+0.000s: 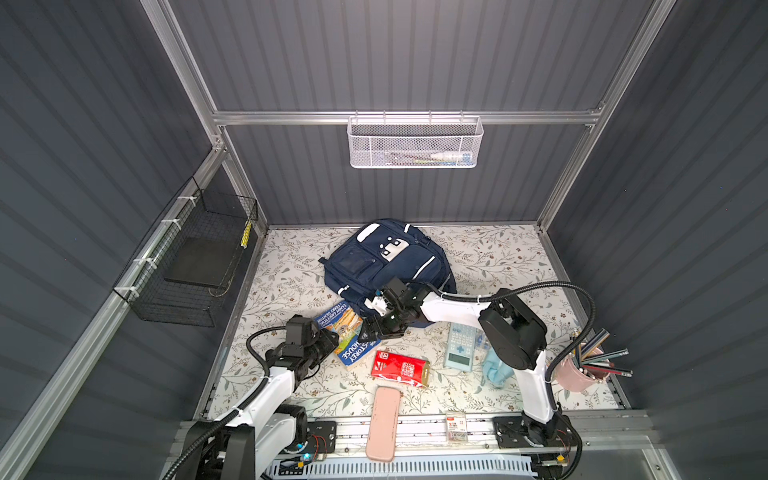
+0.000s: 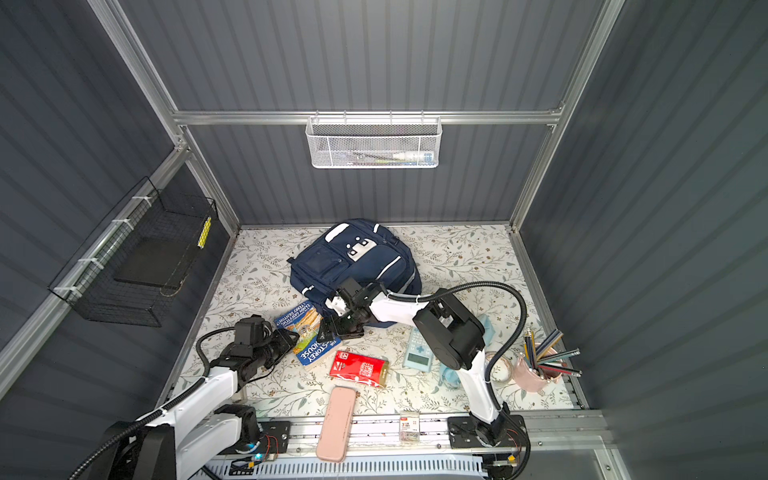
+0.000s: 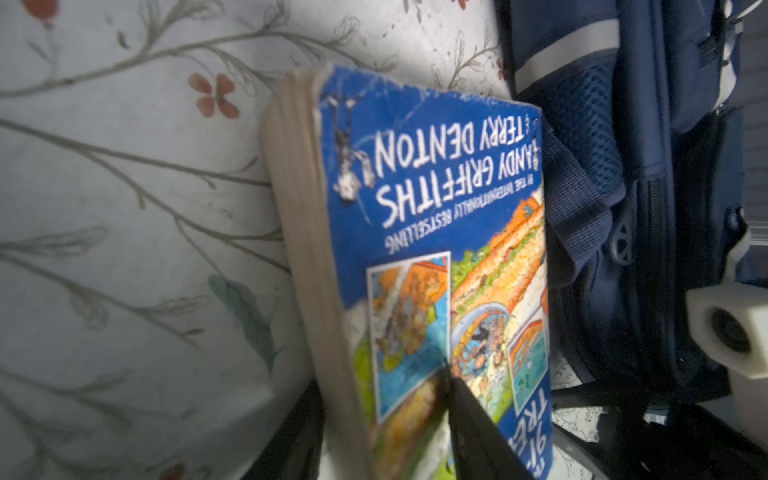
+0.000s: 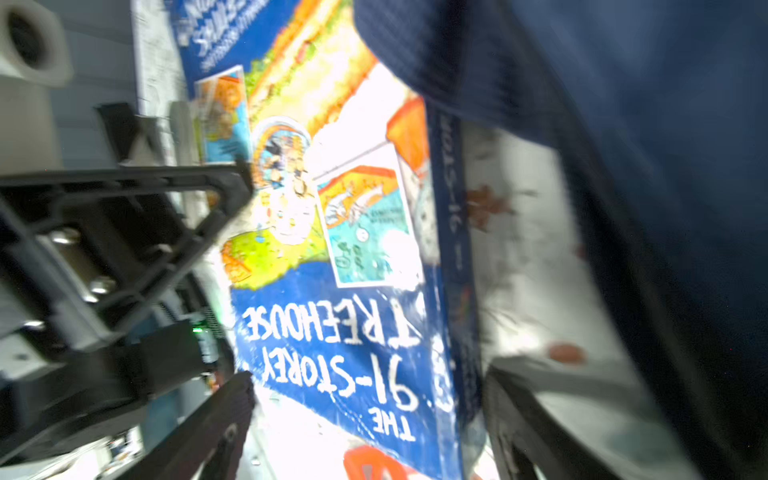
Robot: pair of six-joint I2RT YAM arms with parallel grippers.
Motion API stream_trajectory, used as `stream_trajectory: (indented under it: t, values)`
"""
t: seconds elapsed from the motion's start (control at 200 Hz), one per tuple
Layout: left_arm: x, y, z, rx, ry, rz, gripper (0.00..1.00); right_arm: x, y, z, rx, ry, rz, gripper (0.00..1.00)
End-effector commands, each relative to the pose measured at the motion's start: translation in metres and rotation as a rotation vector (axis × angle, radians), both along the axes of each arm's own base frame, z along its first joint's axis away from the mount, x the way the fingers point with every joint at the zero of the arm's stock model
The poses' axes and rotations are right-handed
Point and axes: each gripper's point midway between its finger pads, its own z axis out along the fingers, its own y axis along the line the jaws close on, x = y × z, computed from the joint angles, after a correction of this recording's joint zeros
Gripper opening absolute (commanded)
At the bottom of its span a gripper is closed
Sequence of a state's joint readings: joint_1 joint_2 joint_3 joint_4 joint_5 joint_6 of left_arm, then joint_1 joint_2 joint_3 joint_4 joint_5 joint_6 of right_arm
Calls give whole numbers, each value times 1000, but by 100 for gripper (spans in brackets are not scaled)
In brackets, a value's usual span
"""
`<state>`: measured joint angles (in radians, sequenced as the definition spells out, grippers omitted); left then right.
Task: Pack the student bag
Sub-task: 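Grasp the blue book's spine with the right gripper while the left holds it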
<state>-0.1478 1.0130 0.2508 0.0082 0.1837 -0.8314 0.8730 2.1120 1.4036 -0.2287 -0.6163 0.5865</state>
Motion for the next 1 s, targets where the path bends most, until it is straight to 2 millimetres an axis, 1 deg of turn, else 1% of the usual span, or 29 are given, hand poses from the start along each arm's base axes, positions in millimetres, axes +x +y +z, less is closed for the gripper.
stream_trajectory:
  t: [0.0, 0.045, 0.105, 0.2, 0.29, 0.355, 0.39, 0.47, 0.56, 0.61, 0.65, 0.695, 0.745, 0.83, 0.906, 0.931, 0.961, 0.996]
  values:
    - [-13, -4, -18, -41, 50, 1, 50, -23, 9, -42, -28, 188, -43, 88]
    - [-15, -5, -23, -58, 62, 5, 49, -25, 20, -38, 24, 213, -46, 88]
    - [-17, -8, -27, -90, 72, 11, 49, -24, 31, -34, 71, 239, -62, 88]
    - [-21, -16, -30, -182, 81, 41, 48, -19, 41, -29, 134, 250, -90, 89]
    - [-23, -17, -33, -198, 84, 42, 47, -15, 54, -15, 224, 238, -79, 88]
    - [-23, -18, -31, -206, 74, 43, 46, -14, 59, -12, 237, 224, -68, 87]
    - [-21, -18, -26, -207, 62, 39, 46, -13, 57, -12, 221, 208, -62, 85]
    - [-19, -14, -18, -172, 51, 42, 46, -11, 51, -11, 189, 166, -61, 75]
    - [-18, -6, -8, -116, 40, 51, 46, -11, 47, -6, 189, 152, -49, 56]
    - [-17, -4, -3, -99, 35, 53, 46, -11, 46, -3, 183, 139, -41, 48]
    - [-16, -4, -1, -101, 33, 52, 46, -11, 46, 1, 184, 124, -28, 38]
    - [-14, -5, 2, -109, 31, 46, 46, -10, 47, 6, 183, 111, -21, 23]
    - [-12, -7, 6, -114, 27, 37, 47, -9, 48, 14, 190, 93, -11, 13]
    - [-9, -5, 18, -75, 9, 16, 49, -7, 50, 32, 202, 51, -1, 7]
    - [-4, -2, 37, -46, -48, 0, 55, -3, 47, 47, 191, 6, -13, 3]
    - [-2, -3, 45, -37, -74, -14, 60, -2, 46, 53, 193, -1, -15, 2]
    - [0, -2, 54, -23, -103, -27, 68, -2, 45, 64, 207, -11, -14, 1]
    - [2, -3, 64, -10, -128, -43, 72, -1, 44, 77, 219, -36, -19, 1]
